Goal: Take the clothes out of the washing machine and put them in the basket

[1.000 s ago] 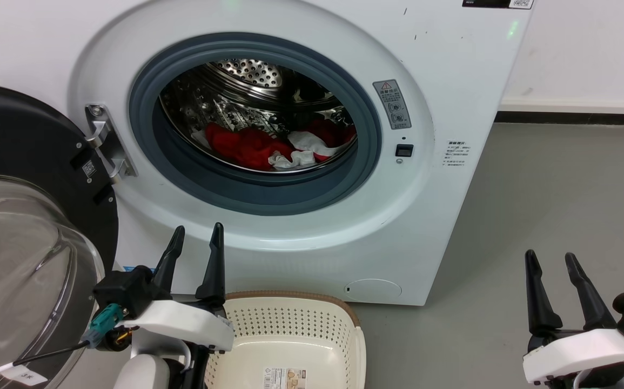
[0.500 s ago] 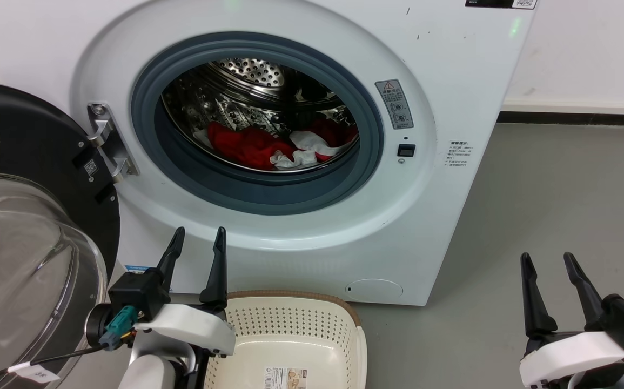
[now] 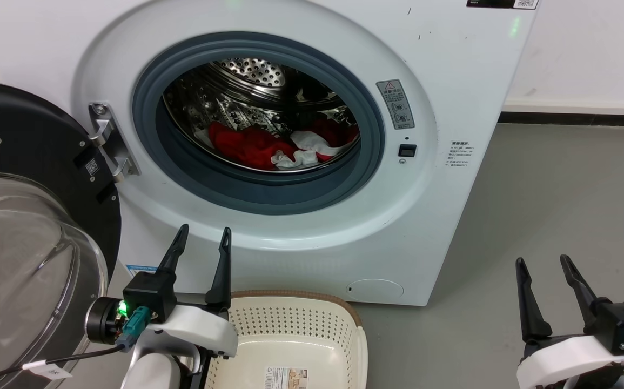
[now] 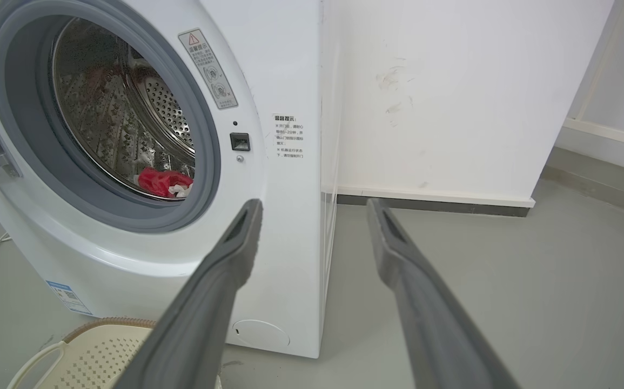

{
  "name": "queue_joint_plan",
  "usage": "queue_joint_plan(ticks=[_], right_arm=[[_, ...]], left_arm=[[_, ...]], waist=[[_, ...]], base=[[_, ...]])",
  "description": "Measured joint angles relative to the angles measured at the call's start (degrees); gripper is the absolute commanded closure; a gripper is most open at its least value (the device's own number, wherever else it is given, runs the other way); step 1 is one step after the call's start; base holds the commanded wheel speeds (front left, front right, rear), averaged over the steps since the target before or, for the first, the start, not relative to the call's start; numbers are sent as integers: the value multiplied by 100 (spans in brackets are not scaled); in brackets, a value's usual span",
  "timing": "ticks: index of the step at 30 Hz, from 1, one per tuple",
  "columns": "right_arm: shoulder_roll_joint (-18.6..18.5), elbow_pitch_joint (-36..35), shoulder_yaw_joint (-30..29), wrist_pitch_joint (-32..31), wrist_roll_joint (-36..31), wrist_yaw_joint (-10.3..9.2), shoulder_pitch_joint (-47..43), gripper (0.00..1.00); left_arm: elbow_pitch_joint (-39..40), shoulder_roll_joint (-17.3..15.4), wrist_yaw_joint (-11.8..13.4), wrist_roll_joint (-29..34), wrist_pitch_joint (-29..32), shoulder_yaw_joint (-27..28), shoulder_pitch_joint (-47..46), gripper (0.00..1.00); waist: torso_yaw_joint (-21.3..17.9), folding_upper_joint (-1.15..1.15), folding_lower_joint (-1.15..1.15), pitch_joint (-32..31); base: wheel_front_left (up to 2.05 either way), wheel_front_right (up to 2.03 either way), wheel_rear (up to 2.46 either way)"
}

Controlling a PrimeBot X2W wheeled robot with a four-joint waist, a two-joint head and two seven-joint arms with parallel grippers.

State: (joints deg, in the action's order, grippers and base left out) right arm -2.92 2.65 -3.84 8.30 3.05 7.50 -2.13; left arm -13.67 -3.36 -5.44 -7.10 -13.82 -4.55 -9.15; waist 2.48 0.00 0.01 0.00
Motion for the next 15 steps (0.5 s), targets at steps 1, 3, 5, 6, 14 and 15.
queue_joint_plan(ticks=[1, 3, 5, 6, 14, 15], right_arm=[[0, 2, -2, 1, -26, 0, -1, 0], [0, 3, -5, 24, -113, 0, -4, 0], [0, 8, -5, 25, -166, 0, -9, 0], [0, 11, -3, 32, -178, 0, -12, 0], [0, 66, -22, 76, -356, 0, -20, 0], [0, 82, -25, 75, -343, 0, -20, 0]], left_arm=[[-5, 0, 5, 37, -8, -5, -1, 0], [-21, 1, 8, 102, -31, -15, -2, 0], [-36, 1, 9, 167, -51, -21, -9, 0], [-46, 1, 9, 203, -57, -21, -21, 0], [-97, 5, 38, 398, -125, -26, -47, 0], [-105, 7, 38, 390, -125, -22, -47, 0]], waist=[[2, 0, 0, 1], [6, 0, 0, 3], [11, 0, 0, 5], [14, 0, 0, 6], [38, 0, 0, 11], [40, 0, -1, 12]], base=[[0, 0, 0], [0, 0, 0], [0, 0, 0], [0, 0, 0], [0, 0, 0], [0, 0, 0]])
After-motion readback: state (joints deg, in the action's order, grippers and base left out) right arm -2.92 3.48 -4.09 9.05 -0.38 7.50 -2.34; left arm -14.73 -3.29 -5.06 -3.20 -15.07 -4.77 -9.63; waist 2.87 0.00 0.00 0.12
